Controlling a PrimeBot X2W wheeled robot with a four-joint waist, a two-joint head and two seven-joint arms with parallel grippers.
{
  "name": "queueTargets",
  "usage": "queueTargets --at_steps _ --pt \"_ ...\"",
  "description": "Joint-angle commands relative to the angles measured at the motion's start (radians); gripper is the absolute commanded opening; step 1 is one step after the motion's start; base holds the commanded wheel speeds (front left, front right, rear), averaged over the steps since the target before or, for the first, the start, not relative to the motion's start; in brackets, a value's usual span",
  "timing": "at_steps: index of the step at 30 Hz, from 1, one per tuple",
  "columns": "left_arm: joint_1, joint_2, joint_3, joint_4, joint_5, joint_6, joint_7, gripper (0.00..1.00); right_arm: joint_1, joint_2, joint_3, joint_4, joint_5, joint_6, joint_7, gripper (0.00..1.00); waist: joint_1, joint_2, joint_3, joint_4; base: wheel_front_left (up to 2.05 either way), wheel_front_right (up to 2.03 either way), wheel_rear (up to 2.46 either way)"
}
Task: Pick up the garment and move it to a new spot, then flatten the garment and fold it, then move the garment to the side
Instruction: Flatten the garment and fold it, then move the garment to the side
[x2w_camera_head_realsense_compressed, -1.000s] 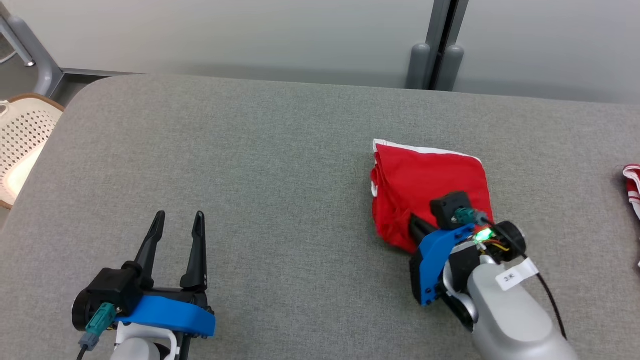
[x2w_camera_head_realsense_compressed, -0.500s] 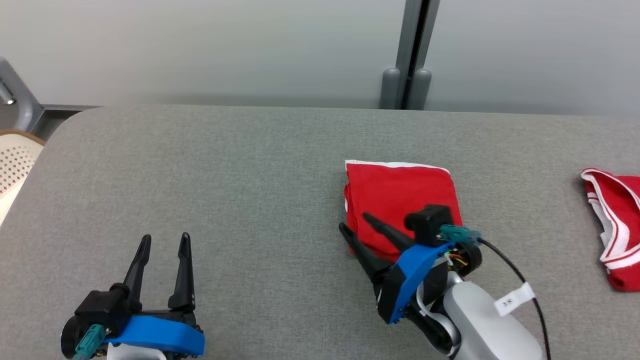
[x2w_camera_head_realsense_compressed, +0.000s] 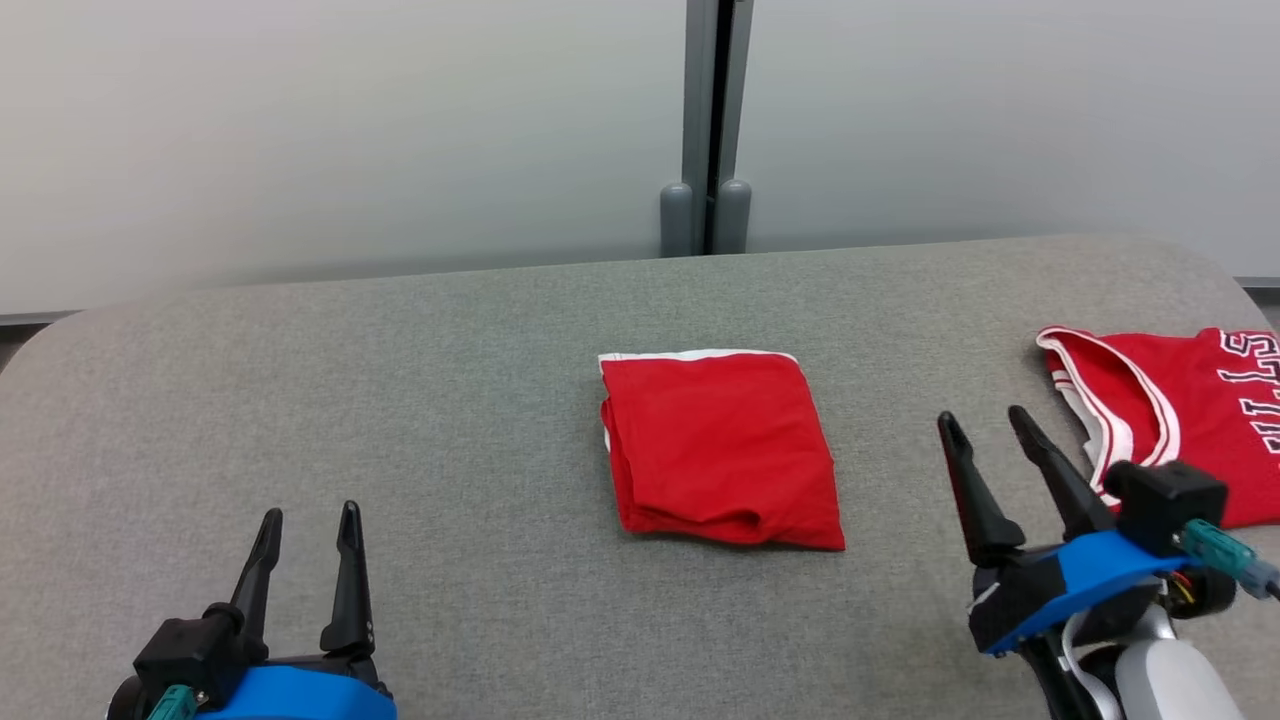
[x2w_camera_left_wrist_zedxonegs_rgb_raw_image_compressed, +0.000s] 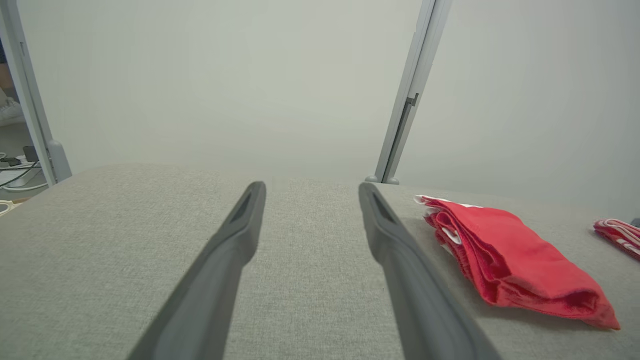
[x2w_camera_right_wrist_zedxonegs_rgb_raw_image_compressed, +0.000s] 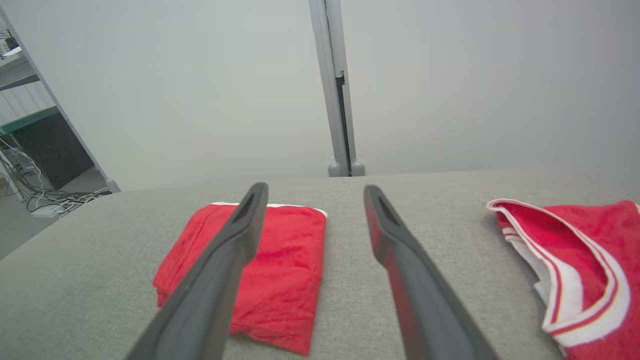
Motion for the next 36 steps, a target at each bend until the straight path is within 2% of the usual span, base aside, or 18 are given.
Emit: queueTargets --at_steps 1,7,13,36 --pt "0.013 0.006 0.004 -0.007 -0.005 0.008 0.001 1.0 0.034 0.003 -0.022 -0.022 -0.021 0.0 0.009 1.0 0.0 -0.0001 -0.009 -0.016 0.0 0.0 0.0" --pt "0.024 0.012 0.01 -0.009 -0.013 0.018 0.006 1.0 0.094 0.008 -0.071 -0.061 -0.06 0.0 0.046 1.0 0.0 -0.0001 -0.012 -0.051 0.0 0.0 0.0" --pt "0.026 0.016 0.012 -0.008 -0.02 0.025 0.011 1.0 0.116 0.013 -0.076 -0.064 -0.07 0.0 0.042 1.0 0.0 -0.0001 -0.01 -0.07 0.0 0.0 0.0" --pt "0.022 0.032 -0.003 -0.03 -0.033 0.042 0.021 1.0 0.11 0.018 -0.067 -0.006 -0.091 0.0 0.007 1.0 0.0 -0.0001 0.007 -0.062 0.0 0.0 0.0"
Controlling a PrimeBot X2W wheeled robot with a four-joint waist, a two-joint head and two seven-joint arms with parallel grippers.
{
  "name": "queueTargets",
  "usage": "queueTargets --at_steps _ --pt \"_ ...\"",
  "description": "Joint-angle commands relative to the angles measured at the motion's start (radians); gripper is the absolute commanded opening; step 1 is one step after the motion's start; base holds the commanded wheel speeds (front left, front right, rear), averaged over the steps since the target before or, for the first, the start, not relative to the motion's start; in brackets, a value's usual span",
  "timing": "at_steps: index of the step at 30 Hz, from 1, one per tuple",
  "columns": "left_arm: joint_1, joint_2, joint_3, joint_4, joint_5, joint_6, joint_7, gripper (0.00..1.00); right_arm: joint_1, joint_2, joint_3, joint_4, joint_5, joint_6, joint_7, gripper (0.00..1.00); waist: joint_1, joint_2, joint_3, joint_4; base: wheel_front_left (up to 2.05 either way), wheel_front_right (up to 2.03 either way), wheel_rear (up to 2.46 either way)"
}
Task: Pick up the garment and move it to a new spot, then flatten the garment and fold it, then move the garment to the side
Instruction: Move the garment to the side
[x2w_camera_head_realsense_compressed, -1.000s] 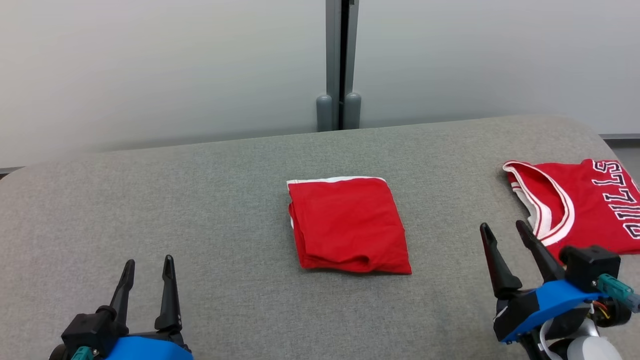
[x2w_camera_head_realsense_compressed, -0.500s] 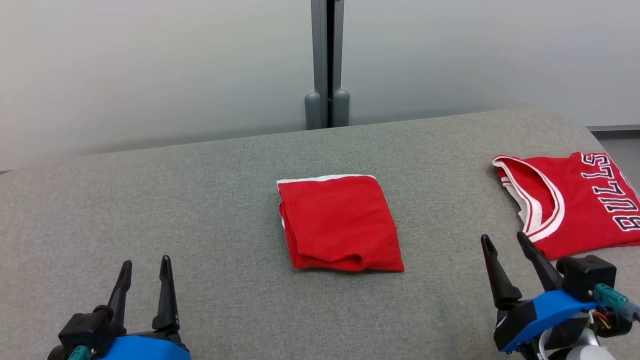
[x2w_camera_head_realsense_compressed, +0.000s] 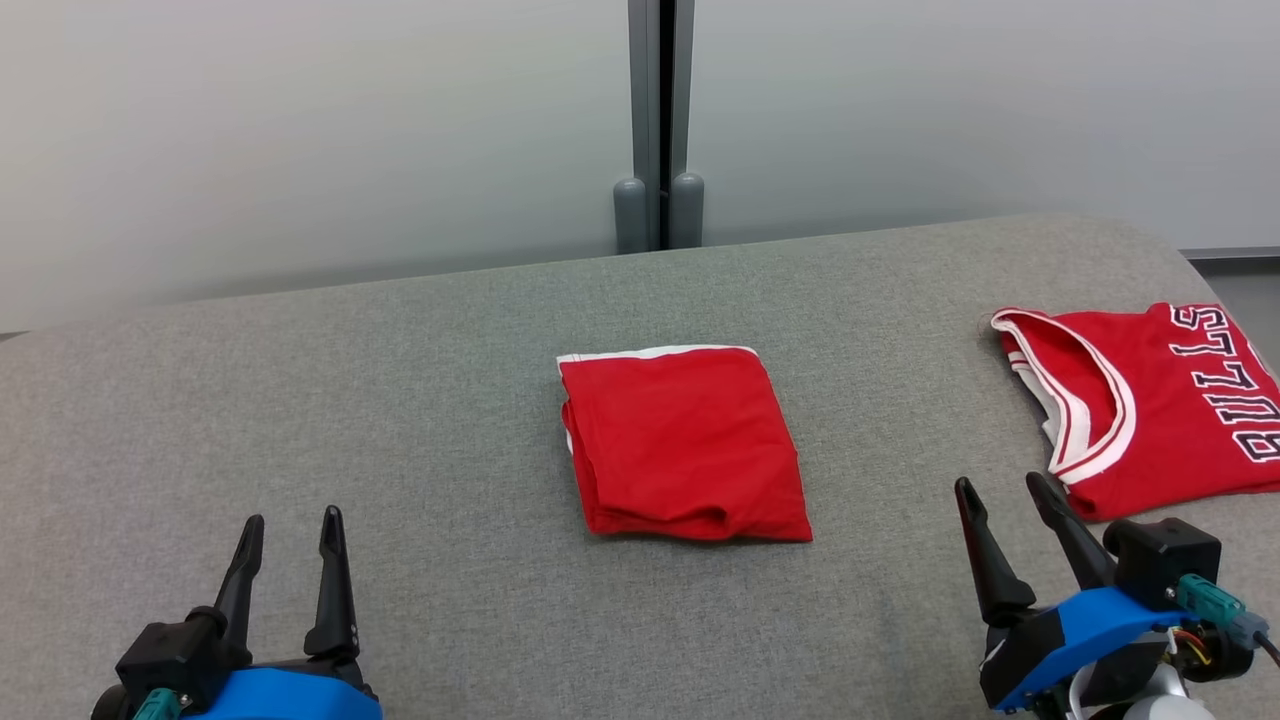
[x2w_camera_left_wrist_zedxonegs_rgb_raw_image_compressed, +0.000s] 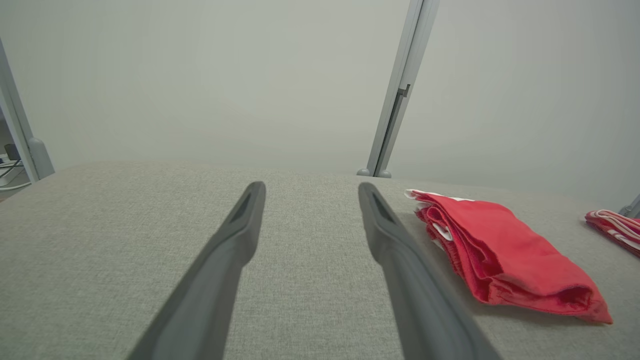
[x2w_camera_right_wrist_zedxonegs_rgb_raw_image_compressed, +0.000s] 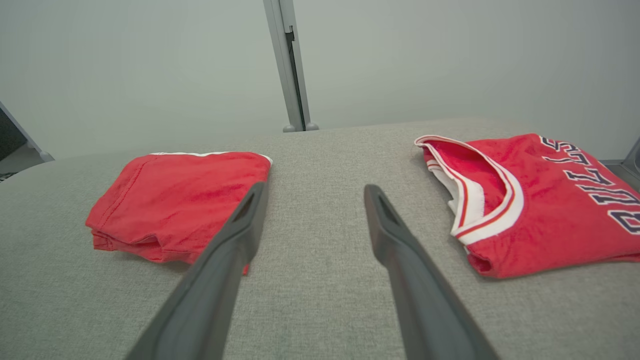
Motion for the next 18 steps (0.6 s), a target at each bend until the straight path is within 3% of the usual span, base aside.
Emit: queueTargets --at_steps 1,11,18 --pt "0.004 0.007 -0.002 -0.005 -0.008 0.005 0.002 1.0 0.001 0.003 0.0 0.004 -0.004 0.0 -0.008 1.0 0.0001 0.0 0.002 0.001 0.0 0.0 0.0" --pt "-0.009 0.008 -0.01 -0.015 -0.009 0.009 0.004 1.0 -0.047 0.001 0.016 0.016 0.02 0.0 0.005 1.0 0.0001 0.0 0.013 0.017 0.0 0.0 0.0" --pt "-0.031 0.009 -0.022 -0.023 -0.009 0.006 0.005 1.0 -0.192 0.0 0.051 0.128 0.081 0.0 0.098 1.0 0.0001 0.0 0.044 0.053 0.0 0.0 0.0"
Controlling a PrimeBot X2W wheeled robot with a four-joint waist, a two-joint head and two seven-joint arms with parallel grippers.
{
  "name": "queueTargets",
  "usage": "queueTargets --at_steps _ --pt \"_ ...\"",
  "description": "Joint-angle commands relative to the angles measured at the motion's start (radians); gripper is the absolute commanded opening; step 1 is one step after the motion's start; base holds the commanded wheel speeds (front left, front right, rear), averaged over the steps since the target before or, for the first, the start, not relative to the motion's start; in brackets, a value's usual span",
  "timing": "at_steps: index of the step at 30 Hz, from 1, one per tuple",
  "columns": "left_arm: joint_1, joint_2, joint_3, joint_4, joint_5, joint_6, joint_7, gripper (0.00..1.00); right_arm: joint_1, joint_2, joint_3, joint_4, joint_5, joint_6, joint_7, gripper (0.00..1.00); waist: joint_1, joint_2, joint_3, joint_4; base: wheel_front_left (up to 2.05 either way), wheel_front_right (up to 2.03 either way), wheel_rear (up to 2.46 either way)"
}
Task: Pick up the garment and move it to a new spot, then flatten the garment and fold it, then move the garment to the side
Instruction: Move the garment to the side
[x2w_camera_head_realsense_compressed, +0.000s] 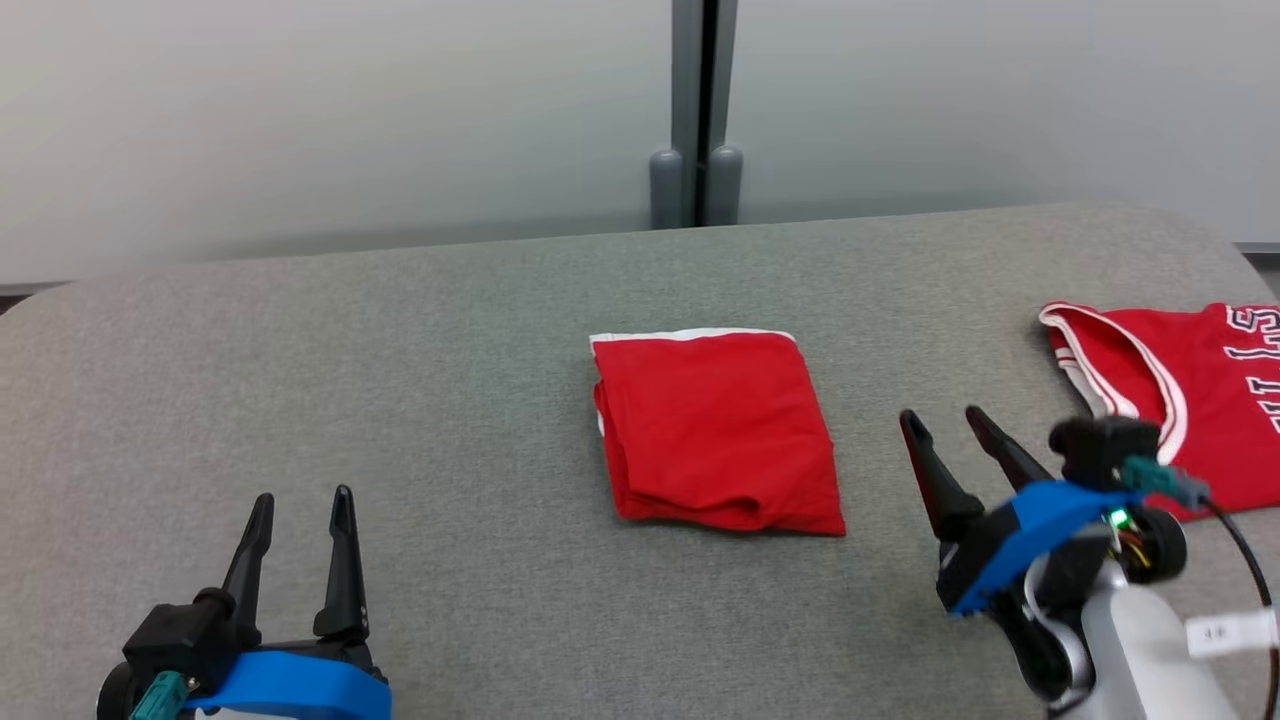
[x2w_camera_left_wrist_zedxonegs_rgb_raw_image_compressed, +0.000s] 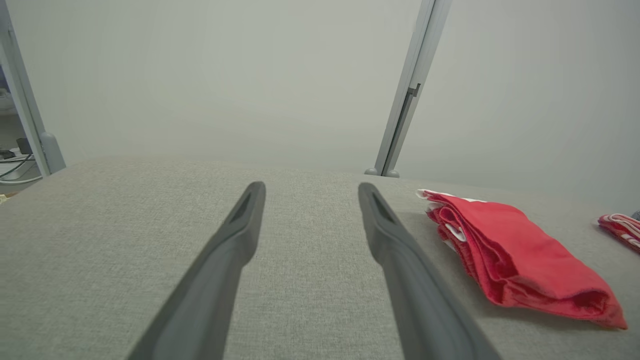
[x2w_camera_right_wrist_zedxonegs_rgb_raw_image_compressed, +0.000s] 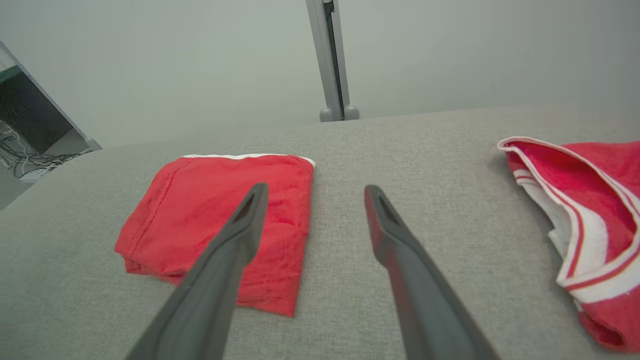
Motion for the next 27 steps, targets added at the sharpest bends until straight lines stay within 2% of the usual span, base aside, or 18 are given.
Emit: queueTargets --at_steps 1,6,11,22,25,26,27 --pt "-0.018 0.005 -0.003 -0.004 0.001 0.001 0.002 1.0 -0.038 0.001 0.009 0.022 0.02 0.0 0.023 1.0 0.0 -0.0001 0.014 0.018 0.0 0.0 0.0" --pt "-0.043 0.002 -0.018 -0.014 0.008 -0.007 -0.002 1.0 -0.178 0.003 0.009 0.163 0.049 0.0 0.145 1.0 0.0 -0.0001 0.053 0.071 0.0 0.0 0.0" --pt "-0.074 -0.008 -0.039 -0.017 0.016 -0.012 -0.008 1.0 -0.294 0.007 -0.064 0.298 -0.027 0.0 0.252 1.0 0.0 -0.0001 0.1 0.14 0.0 0.0 0.0" --pt "-0.103 -0.025 -0.052 -0.005 0.028 -0.025 -0.023 1.0 -0.41 0.018 -0.237 0.541 -0.178 0.0 0.289 1.0 0.0 -0.0001 0.153 0.232 0.0 0.0 0.0" --pt "-0.109 -0.028 -0.049 -0.001 0.028 -0.028 -0.025 1.0 -0.416 0.021 -0.234 0.598 -0.195 0.0 0.305 1.0 0.0 -0.0001 0.157 0.238 0.0 0.0 0.0" --pt "-0.112 -0.029 -0.048 -0.001 0.029 -0.028 -0.026 1.0 -0.418 0.023 -0.219 0.613 -0.19 0.001 0.309 0.72 0.0 -0.0001 0.158 0.237 0.0 0.0 0.0" --pt "-0.113 -0.029 -0.045 0.0 0.03 -0.028 -0.026 1.0 -0.422 0.025 -0.203 0.62 -0.186 0.001 0.305 0.25 0.0 -0.0001 0.159 0.234 0.0 0.0 0.0"
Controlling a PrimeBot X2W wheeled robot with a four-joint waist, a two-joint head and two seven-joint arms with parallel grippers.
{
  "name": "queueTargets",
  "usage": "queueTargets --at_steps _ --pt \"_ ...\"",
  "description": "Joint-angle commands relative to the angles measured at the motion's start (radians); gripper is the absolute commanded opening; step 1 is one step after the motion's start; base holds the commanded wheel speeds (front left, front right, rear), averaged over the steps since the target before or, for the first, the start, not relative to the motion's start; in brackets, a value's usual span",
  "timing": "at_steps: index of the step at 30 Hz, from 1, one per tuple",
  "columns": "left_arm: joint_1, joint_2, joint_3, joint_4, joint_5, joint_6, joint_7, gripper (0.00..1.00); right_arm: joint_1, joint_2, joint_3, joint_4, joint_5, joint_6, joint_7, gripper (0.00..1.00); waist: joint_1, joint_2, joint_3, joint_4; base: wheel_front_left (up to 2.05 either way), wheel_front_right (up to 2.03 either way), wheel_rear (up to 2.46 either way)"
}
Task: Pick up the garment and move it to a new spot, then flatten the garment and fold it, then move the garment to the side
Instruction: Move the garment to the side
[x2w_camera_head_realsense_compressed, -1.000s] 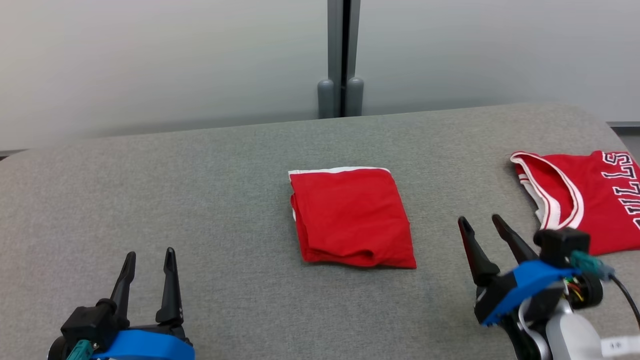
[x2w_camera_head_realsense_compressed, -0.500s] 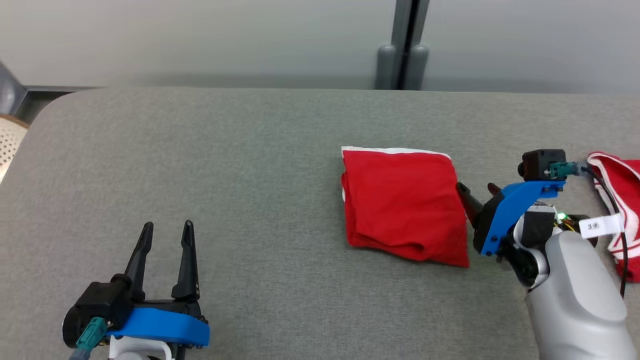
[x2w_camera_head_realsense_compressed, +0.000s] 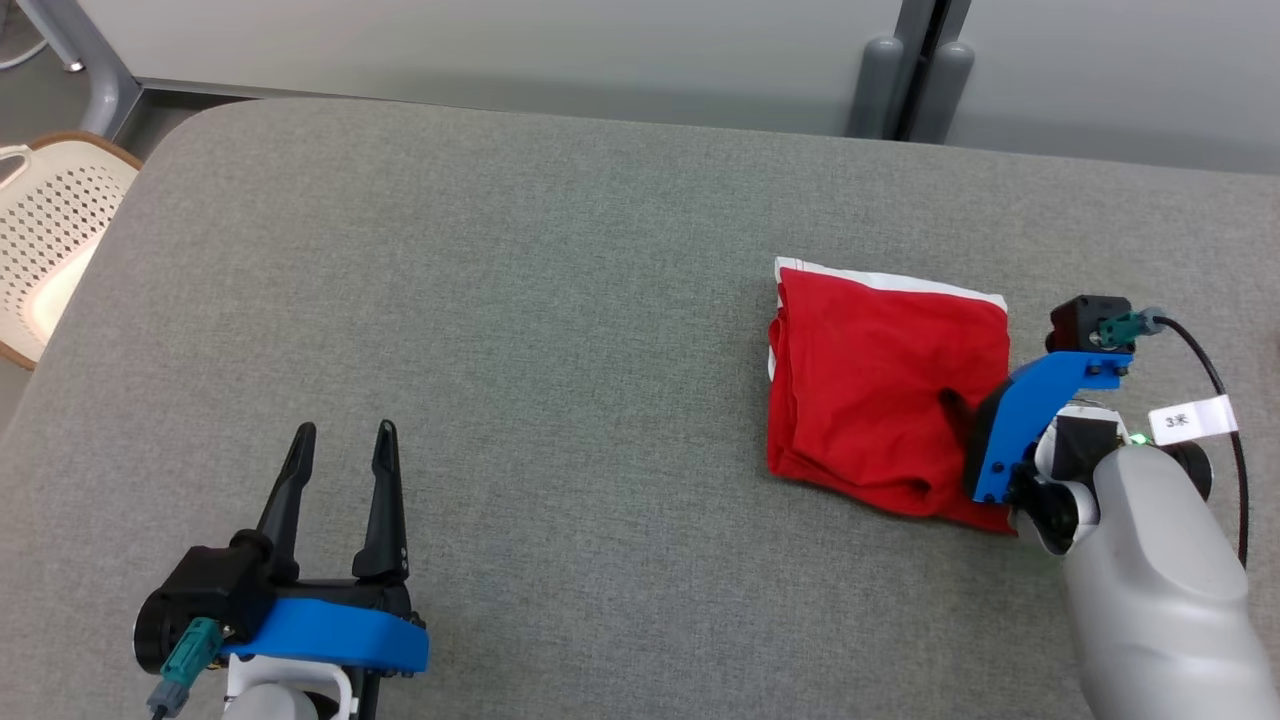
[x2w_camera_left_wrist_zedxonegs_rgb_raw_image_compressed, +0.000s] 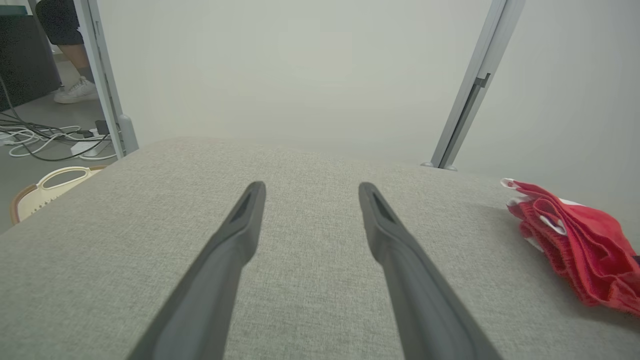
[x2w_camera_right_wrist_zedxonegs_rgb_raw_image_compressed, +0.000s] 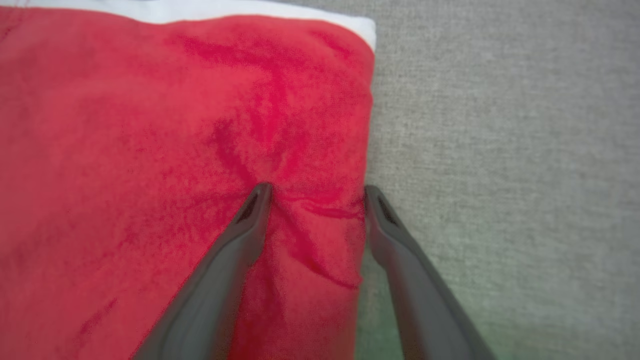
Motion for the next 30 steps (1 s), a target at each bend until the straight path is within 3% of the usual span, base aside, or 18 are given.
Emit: queueTargets --at_steps 1,5,10,18,23,30 --pt "-0.016 -0.001 0.007 -0.001 0.004 -0.002 -0.007 1.0 0.005 0.013 0.025 0.024 0.0 0.002 0.002 0.0 -0.0001 0.0 0.001 -0.008 0.0 0.0 0.0" --pt "-0.019 0.002 0.015 -0.006 0.008 -0.004 -0.007 1.0 -0.029 -0.014 0.11 0.001 -0.023 0.001 0.009 0.0 -0.0001 0.0 -0.003 -0.039 0.0 0.0 0.0" --pt "-0.009 0.006 0.032 -0.018 0.009 -0.006 -0.007 1.0 -0.073 -0.095 0.303 -0.101 0.003 0.001 0.064 0.0 -0.0001 0.0 -0.015 -0.113 0.0 0.0 0.0" --pt "-0.018 0.008 0.051 -0.034 0.021 -0.014 -0.007 1.0 -0.129 -0.327 0.598 -0.351 0.146 0.001 0.213 0.0 -0.0001 0.0 -0.004 -0.265 0.0 0.0 0.0" --pt "-0.045 0.016 0.052 -0.044 0.031 -0.018 -0.007 1.0 -0.167 -0.457 0.677 -0.457 0.219 0.001 0.26 0.0 -0.0001 0.0 0.036 -0.342 0.0 0.0 0.0" --pt "-0.084 0.043 0.049 -0.051 0.043 -0.023 -0.002 1.0 -0.201 -0.585 0.744 -0.49 0.273 0.001 0.194 0.0 -0.0001 0.0 0.11 -0.418 0.0 0.0 0.0"
